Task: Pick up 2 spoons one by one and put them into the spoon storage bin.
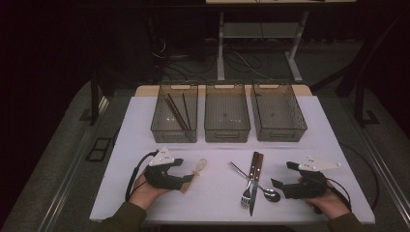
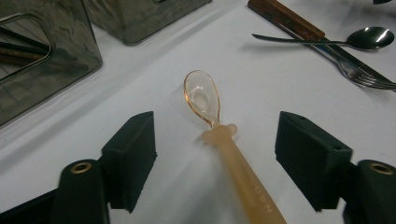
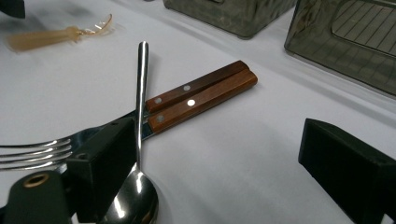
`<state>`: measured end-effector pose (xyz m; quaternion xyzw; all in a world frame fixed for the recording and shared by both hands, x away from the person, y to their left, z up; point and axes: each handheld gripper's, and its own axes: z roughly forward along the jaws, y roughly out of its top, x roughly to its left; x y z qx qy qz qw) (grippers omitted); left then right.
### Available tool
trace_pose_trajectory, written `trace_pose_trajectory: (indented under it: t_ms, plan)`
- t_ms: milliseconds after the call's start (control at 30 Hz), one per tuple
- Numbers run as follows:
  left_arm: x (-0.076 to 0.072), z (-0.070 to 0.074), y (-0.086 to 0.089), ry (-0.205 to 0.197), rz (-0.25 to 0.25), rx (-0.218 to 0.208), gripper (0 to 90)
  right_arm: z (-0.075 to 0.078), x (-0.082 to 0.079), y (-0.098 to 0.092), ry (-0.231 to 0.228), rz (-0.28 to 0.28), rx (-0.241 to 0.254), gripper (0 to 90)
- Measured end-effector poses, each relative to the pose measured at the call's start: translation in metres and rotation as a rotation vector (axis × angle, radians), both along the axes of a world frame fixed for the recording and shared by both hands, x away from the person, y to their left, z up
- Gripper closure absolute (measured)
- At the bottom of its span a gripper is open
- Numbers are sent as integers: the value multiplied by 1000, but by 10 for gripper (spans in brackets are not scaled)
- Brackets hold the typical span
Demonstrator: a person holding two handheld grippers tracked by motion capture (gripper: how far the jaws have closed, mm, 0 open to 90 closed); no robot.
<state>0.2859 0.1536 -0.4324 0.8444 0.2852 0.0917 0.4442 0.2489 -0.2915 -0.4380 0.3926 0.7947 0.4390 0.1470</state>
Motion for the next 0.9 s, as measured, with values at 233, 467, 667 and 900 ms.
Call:
trace_pose_trajectory:
  t_ms: [233,467,667,900]
  plan:
    - [2,-1,-6,7,-14,15,405,0,0,0,-4,-1,-3,114]
    - [3,-4,-13,42,-41,37,509,0,0,1,1,-1,-10,114]
    - [0,-6,-15,70,-35,69,553,0,-1,1,-1,1,-11,114]
    - [-7,-9,-16,98,-44,116,552,0,-1,1,-4,4,-14,114]
